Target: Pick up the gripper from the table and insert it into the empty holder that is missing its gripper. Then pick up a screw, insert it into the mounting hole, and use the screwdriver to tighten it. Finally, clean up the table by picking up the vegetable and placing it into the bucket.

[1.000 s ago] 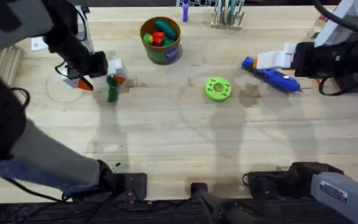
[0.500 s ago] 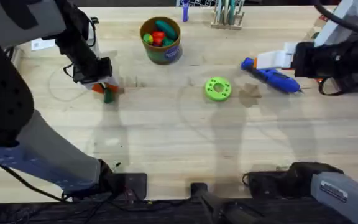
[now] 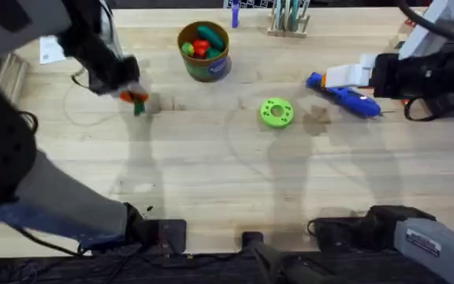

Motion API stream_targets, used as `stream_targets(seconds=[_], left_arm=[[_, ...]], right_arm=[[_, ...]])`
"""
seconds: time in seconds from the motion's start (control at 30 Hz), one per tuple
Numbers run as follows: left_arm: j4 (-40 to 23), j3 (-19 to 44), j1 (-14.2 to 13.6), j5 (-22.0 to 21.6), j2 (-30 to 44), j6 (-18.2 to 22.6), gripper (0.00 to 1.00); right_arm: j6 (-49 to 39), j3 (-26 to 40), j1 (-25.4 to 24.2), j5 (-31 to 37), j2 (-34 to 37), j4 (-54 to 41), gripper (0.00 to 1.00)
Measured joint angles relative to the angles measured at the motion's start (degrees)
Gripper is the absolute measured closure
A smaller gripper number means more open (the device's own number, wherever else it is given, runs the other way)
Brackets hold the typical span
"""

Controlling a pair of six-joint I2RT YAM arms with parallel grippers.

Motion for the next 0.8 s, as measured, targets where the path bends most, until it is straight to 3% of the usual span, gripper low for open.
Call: stream_targets(seconds=[0.17,0.33,0.63,0.8], left_arm=[[0.28,5.77,-1.77,3.39,-7.86,-0.12,0.987],[3.94,10.90,-7.81,4.59,-12.38,-0.15,0.987],[18.86,12.34,-20.01,4.93,-8.95,-2.99,0.988],[20.41,12.33,-22.97,4.21,-3.84,-4.45,0.988]], right_arm=[[0.00,0.00,0.00,0.00,0.00,0.00,0.010],[0.00,0.00,0.00,0.00,0.00,0.00,0.010],[0.02,0.00,0.00,-0.02,0.00,-0.02,0.010],[0.04,0.00,0.00,-0.02,0.00,0.00,0.010]])
